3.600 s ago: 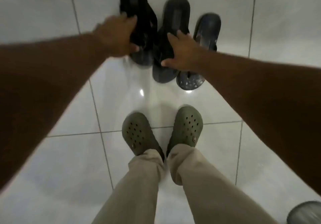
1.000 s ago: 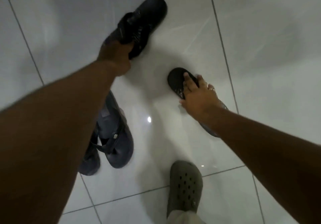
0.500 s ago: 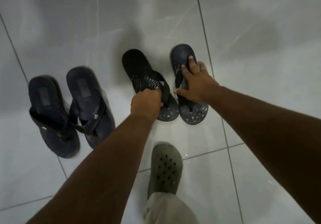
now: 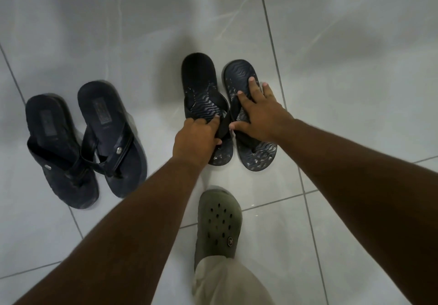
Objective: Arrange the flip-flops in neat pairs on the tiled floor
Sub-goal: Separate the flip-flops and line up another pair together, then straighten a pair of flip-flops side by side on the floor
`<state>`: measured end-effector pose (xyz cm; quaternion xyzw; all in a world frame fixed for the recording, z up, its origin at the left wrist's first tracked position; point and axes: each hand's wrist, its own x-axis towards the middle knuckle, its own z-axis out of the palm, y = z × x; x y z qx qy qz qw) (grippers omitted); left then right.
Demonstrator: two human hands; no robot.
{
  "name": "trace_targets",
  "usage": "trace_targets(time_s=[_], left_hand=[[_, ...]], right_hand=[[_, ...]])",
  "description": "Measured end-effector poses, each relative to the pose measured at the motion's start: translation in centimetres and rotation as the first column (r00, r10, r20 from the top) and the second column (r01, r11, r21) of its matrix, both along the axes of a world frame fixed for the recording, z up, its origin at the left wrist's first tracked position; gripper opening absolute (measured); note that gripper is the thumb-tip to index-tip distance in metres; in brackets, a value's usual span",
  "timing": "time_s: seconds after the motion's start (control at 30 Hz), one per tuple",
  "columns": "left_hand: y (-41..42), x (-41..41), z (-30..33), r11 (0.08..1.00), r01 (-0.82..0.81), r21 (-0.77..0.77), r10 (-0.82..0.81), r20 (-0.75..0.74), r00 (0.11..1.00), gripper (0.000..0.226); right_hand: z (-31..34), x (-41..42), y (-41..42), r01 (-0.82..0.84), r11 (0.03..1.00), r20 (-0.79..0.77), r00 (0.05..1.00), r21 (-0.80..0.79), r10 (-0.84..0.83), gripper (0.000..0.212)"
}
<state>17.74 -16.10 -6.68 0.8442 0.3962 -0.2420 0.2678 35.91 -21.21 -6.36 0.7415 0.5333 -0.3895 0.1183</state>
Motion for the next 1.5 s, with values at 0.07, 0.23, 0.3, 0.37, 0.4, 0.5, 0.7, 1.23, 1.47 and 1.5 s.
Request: trace_targets(time_s=[0.07,0.23,0.3,0.37,0.4,0.5,0.7,1.23,1.47,1.5], left_hand=[[0.1,0.0,0.1,1.0,0.006,0.006,-0.006,-0.006,1.0,0.062],[0.4,0.0,1.5,0.995,0.093,0.029,-0.091,-0.068,0.994,0.07],[1.0,-0.8,3.2,0.99,0.134,0.053,-0.13,-0.086,0.988,0.078],[1.9,-2.4,5.2,0.99,0.125,0.07,-0.119,-0.084,0.989,0.083],[2.6,-3.6,6.3,0.99,0.12,0.076,-0.113,-0.092,0.989,0.083],[5.2,-8.7,8.9,0.989,0.102,0.107,-0.085,-0.149,0.985,0.084],[10.6,-19.4,10.3,0.992,-0.001,0.125,0.022,-0.171,0.985,0.091],[10.8,-36.2,-0.5,0.995,0.086,0.047,-0.081,-0.103,0.991,0.087],[15.3,-51.1,0.4,0.998,0.055,-0.007,-0.055,-0.224,0.973,0.088],[15.7,-52.6,0.5,0.999,0.05,-0.009,-0.05,-0.239,0.97,0.088]], right_hand=[[0.0,0.1,0.2,-0.008,1.0,-0.002,1.0,-0.004,0.008,0.094],[1.3,-0.4,0.7,-0.029,0.999,0.032,0.999,0.017,0.028,0.096],[2.6,-1.3,1.0,-0.014,0.998,0.03,0.999,0.058,0.013,0.098],[4.4,-2.7,1.4,-0.001,0.996,0.013,1.0,0.086,0.0,0.099],[5.4,-3.8,1.7,-0.004,0.996,0.0,1.0,0.084,0.004,0.099],[8.2,-7.7,3.4,-0.032,0.998,-0.08,0.996,0.047,0.035,0.099],[9.8,-16.7,8.4,-0.112,0.99,-0.186,0.974,0.085,0.127,0.097],[-1.2,-34.3,8.2,-0.242,0.969,0.074,0.967,-0.045,0.245,0.086],[-1.2,-49.6,13.5,-0.341,0.94,0.064,0.938,-0.02,0.342,0.078],[-1.2,-51.2,14.2,-0.354,0.935,0.064,0.933,-0.014,0.354,0.078]])
